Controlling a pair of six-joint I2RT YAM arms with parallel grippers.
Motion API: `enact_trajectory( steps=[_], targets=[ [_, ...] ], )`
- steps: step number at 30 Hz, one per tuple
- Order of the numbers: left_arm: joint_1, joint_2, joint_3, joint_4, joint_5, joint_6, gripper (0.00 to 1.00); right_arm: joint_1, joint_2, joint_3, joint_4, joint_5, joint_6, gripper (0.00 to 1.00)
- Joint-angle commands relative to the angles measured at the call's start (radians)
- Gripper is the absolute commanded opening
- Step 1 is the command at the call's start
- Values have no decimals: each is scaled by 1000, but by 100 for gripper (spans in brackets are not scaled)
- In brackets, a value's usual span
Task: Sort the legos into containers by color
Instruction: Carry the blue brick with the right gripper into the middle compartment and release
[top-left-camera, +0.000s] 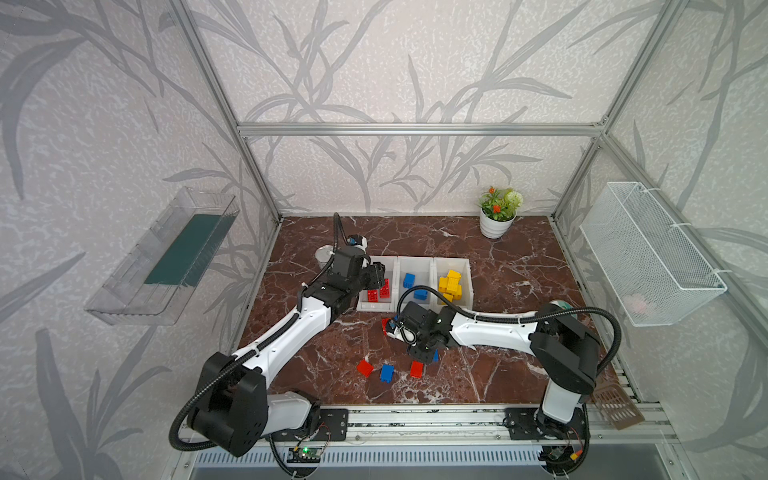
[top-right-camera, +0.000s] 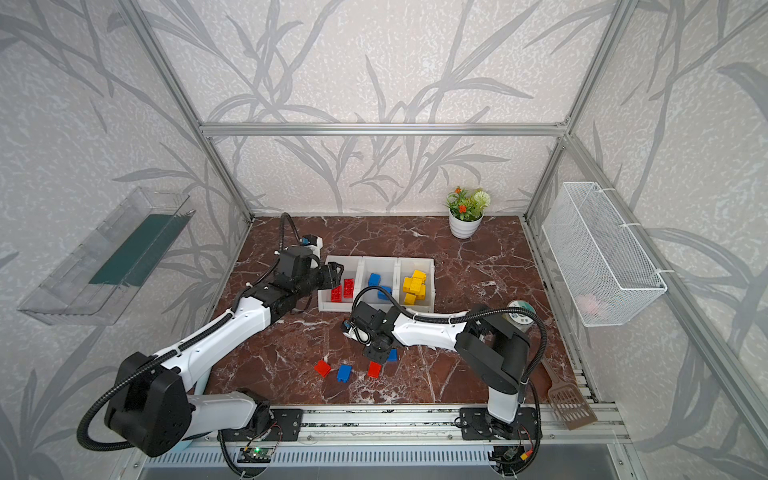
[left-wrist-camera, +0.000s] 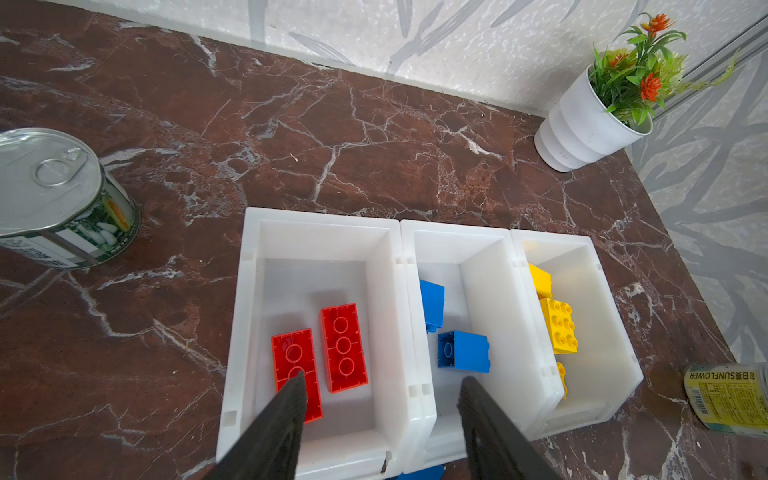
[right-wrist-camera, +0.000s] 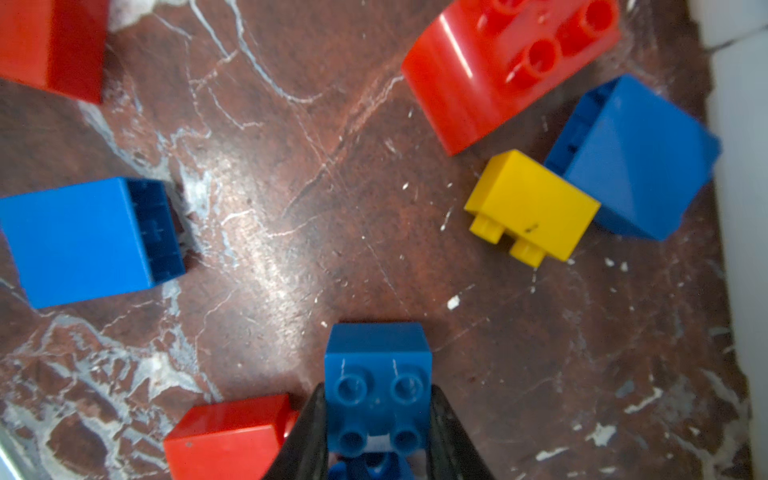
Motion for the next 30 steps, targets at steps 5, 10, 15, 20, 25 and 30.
enact_trajectory(
  steps=[5, 10, 15, 20, 25, 30],
  targets=[
    [11, -57, -8, -38, -47, -2, 61, -85, -68, 107, 2, -2, -58, 24],
    [13, -82, -32, -50, -39, -27, 61, -155, -23, 250, -20, 39, -144, 24],
    [13, -126, -56, -65, -53, -34, 61, -236, 74, 393, -45, 98, -161, 25],
    [14, -147, -72, -83, -55, -36, 61, -291, 110, 413, 16, 118, -120, 25],
    [14, -153, -88, -82, -50, -49, 62, -325, 130, 422, 7, 156, -78, 30],
    [14, -148, -89, -80, -50, -51, 61, -330, 102, 399, 29, 160, -69, 54]
  ],
)
